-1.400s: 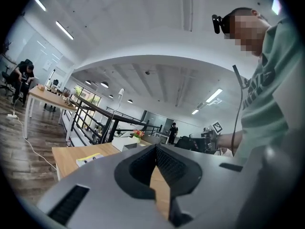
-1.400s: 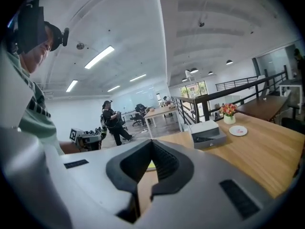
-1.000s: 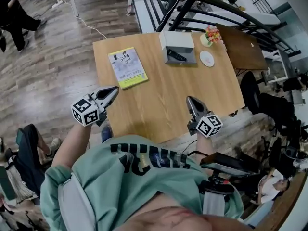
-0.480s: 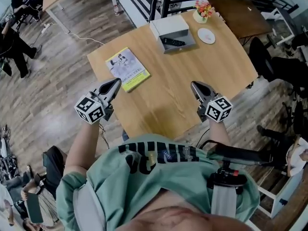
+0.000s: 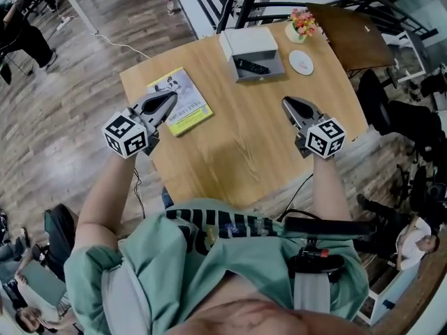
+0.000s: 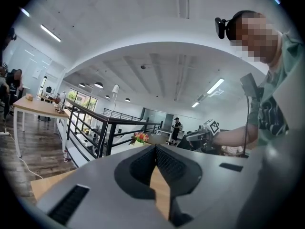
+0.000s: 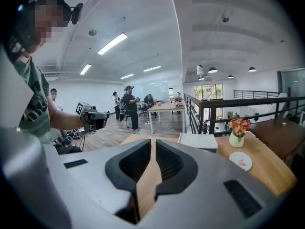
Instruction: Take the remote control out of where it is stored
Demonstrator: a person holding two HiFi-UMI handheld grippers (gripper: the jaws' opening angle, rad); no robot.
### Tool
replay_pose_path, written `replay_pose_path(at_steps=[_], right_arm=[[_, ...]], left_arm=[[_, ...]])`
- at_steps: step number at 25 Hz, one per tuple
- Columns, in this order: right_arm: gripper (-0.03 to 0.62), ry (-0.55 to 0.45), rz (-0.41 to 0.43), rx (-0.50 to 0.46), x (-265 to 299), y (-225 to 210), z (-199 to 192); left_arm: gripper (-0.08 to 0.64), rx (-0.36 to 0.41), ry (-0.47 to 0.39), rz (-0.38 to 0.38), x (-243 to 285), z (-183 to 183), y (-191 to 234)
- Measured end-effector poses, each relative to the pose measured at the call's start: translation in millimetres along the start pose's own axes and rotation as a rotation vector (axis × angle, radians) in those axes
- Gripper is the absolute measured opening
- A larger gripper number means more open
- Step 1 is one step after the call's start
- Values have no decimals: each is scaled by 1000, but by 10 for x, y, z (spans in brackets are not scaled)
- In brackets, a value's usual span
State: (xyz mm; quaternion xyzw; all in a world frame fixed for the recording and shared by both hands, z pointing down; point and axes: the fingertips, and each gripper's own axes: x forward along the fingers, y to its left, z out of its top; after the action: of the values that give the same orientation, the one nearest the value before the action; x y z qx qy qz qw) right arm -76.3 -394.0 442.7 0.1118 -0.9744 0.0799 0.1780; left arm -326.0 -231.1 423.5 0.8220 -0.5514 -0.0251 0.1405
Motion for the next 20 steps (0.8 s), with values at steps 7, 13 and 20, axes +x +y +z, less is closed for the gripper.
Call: replay_pose_path(at_steps=[7, 13, 20], right_arm=[[138, 208, 78, -38, 635, -507, -126], [233, 364, 115, -70, 1216, -1016, -351], [310, 540, 166, -115, 1894, -1443, -741]], left_arm=[[5, 9, 24, -7, 376, -89, 313], [5, 12, 60, -27, 758, -314, 626], [5, -32, 55, -38, 1149, -587, 958]])
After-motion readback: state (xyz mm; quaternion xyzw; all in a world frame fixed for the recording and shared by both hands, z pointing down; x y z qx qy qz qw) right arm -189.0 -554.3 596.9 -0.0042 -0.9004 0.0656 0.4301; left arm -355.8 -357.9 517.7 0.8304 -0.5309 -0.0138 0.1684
